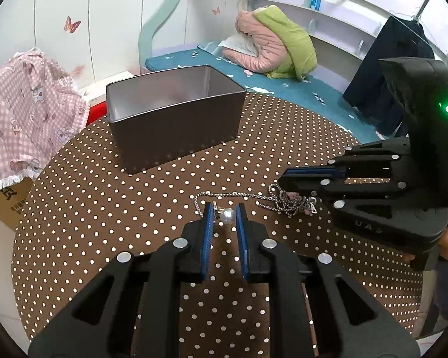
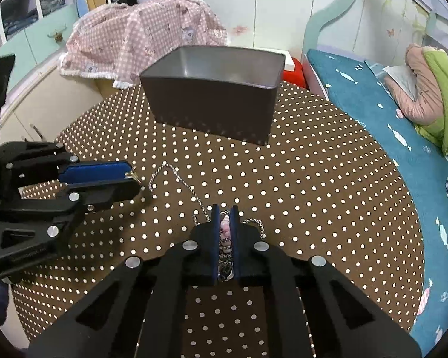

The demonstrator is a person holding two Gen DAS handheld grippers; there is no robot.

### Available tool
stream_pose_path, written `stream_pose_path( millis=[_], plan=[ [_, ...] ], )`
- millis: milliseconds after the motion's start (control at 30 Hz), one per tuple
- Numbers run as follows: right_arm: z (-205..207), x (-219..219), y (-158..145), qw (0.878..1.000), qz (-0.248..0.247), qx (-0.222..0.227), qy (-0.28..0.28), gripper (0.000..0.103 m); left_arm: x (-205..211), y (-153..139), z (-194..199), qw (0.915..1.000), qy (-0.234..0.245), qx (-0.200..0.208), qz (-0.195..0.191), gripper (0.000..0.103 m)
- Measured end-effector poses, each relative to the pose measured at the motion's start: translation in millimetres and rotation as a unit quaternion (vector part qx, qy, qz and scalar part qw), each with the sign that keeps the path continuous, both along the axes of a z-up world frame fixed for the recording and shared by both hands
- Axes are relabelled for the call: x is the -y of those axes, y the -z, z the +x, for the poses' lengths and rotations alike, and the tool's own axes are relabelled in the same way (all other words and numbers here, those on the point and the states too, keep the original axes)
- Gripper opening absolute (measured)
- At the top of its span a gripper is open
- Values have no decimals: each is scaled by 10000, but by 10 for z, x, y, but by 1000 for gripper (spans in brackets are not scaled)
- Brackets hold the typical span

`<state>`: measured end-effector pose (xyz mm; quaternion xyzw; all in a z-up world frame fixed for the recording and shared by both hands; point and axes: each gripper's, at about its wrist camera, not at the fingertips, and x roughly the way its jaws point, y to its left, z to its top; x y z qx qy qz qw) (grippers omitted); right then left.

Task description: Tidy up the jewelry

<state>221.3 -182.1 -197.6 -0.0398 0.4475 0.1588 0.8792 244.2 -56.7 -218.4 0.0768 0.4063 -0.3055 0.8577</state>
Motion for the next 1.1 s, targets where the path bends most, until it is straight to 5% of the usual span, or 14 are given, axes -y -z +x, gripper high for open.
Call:
stream_pose_path(
  millis=[233, 500, 667, 800, 1100],
  plan=[
    [-107, 226, -437, 9965, 757, 333, 109, 5, -104, -190, -3, 9997, 40, 48, -242, 16],
    [-124, 201, -732, 9927, 980, 704, 90, 4, -180, -498, 54, 9988, 43, 203, -435, 16],
    [12, 110, -548, 9974, 681, 212, 46, 8, -136, -528, 94, 9990, 41, 199, -391, 16],
    [84, 50, -258, 9991, 427, -61, 18, 25, -172, -427, 103, 9992, -7, 100, -396, 16],
    [117, -111, -18, 9997, 123, -180, -147, 25, -225, -256, 111, 9994, -48, -55, -343, 16]
  ],
)
